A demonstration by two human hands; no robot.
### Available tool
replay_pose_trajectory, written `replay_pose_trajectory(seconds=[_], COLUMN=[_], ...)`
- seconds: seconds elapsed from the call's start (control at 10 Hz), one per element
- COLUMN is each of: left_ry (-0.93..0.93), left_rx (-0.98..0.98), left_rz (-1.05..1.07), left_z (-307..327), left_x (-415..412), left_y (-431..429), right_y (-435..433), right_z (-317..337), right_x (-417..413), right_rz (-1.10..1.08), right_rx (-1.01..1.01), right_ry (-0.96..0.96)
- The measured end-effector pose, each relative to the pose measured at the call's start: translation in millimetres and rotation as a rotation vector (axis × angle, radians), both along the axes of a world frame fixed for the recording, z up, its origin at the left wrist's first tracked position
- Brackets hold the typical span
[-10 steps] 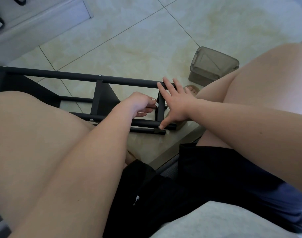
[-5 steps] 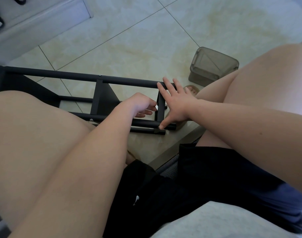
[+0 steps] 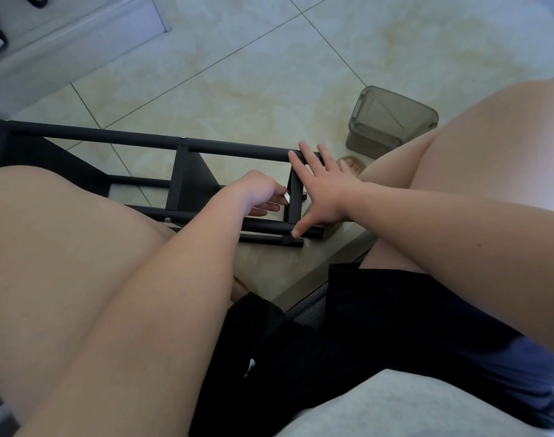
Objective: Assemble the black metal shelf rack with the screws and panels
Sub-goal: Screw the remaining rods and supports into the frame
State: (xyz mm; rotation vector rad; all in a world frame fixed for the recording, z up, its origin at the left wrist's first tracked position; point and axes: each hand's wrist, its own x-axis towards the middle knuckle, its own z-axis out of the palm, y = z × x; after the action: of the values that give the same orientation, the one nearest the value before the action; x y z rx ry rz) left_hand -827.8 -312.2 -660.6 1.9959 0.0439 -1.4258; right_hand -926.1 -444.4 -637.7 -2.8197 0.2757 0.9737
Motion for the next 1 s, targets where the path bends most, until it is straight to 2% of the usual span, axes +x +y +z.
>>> replay_pose_trajectory(seconds=[0.1,0.4,1.0], left_ry=[0.016,0.090,-0.018], left_rx=[0.004,0.057,0.039], left_rz=[0.040,-0.019,-0.275], left_z=[-2.5,-4.8,2.6], left_x=[-0.8,-0.8,8.5], left_y=[-0.3,-1.9,6.5], right_y=[0.1,0.2,-0.3], right_z=[0.2,0.9,2.0], right_x=[0.1,0.0,1.0], right_rz=[0.001,0.004,0.003], right_rx=[-0.003,-0.001,0.007], right_ry=[-0.002,0.002,0.021])
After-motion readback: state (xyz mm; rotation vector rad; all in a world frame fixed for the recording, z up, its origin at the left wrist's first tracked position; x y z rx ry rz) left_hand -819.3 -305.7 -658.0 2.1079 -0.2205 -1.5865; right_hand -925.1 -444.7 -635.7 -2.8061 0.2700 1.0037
